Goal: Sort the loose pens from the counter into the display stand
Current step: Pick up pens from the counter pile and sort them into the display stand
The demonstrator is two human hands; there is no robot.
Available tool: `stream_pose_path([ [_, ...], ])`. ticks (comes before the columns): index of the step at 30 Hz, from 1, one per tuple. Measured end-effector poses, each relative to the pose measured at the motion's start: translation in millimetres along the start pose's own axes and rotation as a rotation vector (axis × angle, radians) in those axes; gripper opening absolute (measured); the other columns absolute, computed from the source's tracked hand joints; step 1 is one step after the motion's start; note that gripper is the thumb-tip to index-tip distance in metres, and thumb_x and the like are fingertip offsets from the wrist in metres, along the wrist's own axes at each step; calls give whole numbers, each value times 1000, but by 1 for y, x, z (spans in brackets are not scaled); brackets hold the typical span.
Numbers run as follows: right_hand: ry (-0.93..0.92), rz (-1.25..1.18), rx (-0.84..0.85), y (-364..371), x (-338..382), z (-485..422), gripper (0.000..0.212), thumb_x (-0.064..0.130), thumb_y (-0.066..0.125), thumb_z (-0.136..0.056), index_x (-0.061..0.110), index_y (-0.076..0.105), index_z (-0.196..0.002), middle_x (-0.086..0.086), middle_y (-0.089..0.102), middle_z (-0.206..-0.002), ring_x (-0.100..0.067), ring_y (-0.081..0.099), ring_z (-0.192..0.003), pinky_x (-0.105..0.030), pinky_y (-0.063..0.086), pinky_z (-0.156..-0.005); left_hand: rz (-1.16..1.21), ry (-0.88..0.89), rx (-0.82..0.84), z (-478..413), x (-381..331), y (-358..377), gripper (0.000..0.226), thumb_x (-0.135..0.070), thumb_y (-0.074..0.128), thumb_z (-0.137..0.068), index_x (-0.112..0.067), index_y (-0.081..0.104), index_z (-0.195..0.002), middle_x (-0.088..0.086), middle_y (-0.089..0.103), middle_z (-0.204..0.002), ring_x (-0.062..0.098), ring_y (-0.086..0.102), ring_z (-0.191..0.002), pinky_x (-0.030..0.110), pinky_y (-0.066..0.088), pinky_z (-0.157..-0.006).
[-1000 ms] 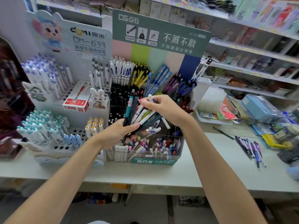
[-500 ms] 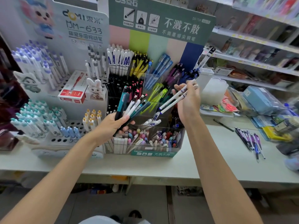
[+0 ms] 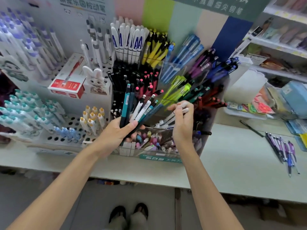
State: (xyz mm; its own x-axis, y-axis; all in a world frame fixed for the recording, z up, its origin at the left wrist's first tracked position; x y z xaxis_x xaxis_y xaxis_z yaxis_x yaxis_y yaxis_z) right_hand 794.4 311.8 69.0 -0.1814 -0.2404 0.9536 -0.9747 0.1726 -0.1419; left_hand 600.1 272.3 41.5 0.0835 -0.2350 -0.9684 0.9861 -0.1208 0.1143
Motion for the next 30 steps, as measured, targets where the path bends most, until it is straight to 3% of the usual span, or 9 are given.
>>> stream_pose_path([
  [3, -116, 497, 141, 4, -15, 11, 12, 23, 50, -98, 18, 60, -94, 3, 60, -99, -18, 48, -106, -31, 33, -92, 6, -3, -16, 0, 1, -2, 22, -19, 47, -102, -12, 59, -119, -3, 73, -80, 4, 52, -58, 15, 42, -49],
  [5, -170, 644, 172, 5, -18, 14, 20, 27, 53, -94, 15, 68, -97, 1, 63, -109, -18, 46, -117, -33, 29, -100, -4, -7, -11, 1, -2, -1, 22, -19, 47, -102, -10, 59, -118, -3, 72, -77, 4, 51, -58, 15, 42, -49],
  [8, -112, 564, 207, 2, -5, 15, 32, 34, 53, -92, 15, 68, -111, 3, 61, -117, -14, 44, -121, -37, 34, -106, -32, -7, 1, 5, -9, 0, 23, -25, 50, -100, -10, 62, -113, -2, 71, -78, 7, 51, -60, 18, 43, -51],
  [11, -190, 404, 50, -9, 33, 17, 28, 26, 58, -91, 17, 65, -117, 15, 61, -106, -9, 54, -109, -30, 44, -98, -59, -2, 28, 10, -18, 3, 31, -35, 53, -96, -11, 65, -111, 1, 68, -78, 13, 49, -63, 20, 43, -53],
  [14, 44, 125, 200, 2, 64, 5, 35, 24, 58, -97, 19, 57, -132, 12, 64, -108, -2, 60, -101, -15, 47, -86, -94, -2, 46, 13, -28, 11, 29, -33, 51, -100, -9, 65, -109, -5, 65, -67, 11, 49, -60, 20, 40, -51],
  [17, 21, 215, 313, 10, 81, -10, 38, 21, 55, -99, 16, 57, -137, 17, 64, -98, 9, 60, -82, -9, 44, -74, -167, 13, 58, 17, -43, 21, 27, -32, 47, -102, -9, 63, -101, -8, 61, -56, 7, 47, -54, 16, 38, -47],
  [21, -42, 290, 350, 7, 103, -23, 34, 20, 58, -98, 17, 62, -131, -5, 74, -99, -15, 67, -87, -31, 54, -82, -217, 38, 80, 21, -60, 25, 28, -37, 45, -101, -15, 62, -100, -13, 65, -58, -1, 54, -51, 13, 40, -48],
  [25, -48, 289, 525, 13, 125, -27, 43, 16, 65, -94, 18, 55, -136, 7, 71, -86, 0, 67, -81, -15, 50, -77, -250, 68, 161, 26, -78, 28, 30, -41, 42, -101, -17, 61, -99, -16, 64, -60, -4, 54, -53, 18, 41, -55],
  [30, -154, 360, 556, 16, 140, -30, 37, 20, 68, -92, 22, 57, -128, 21, 58, -88, 4, 58, -76, -16, 43, -77, -232, 101, 222, 28, -88, 37, 32, -39, 42, -103, -15, 62, -95, 0, 65, -76, 18, 49, -68, 25, 40, -63],
])
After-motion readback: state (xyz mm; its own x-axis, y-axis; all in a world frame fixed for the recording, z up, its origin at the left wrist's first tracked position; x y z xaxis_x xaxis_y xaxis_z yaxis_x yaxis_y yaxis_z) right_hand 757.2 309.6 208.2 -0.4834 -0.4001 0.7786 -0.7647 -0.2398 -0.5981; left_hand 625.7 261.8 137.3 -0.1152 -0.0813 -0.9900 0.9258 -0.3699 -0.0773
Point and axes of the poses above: each hand's wrist, its own z-axis away from the middle knuckle, its own y-axis out of the palm, x = y × z, the point moved 5 cm from there along -z, towards the middle knuckle
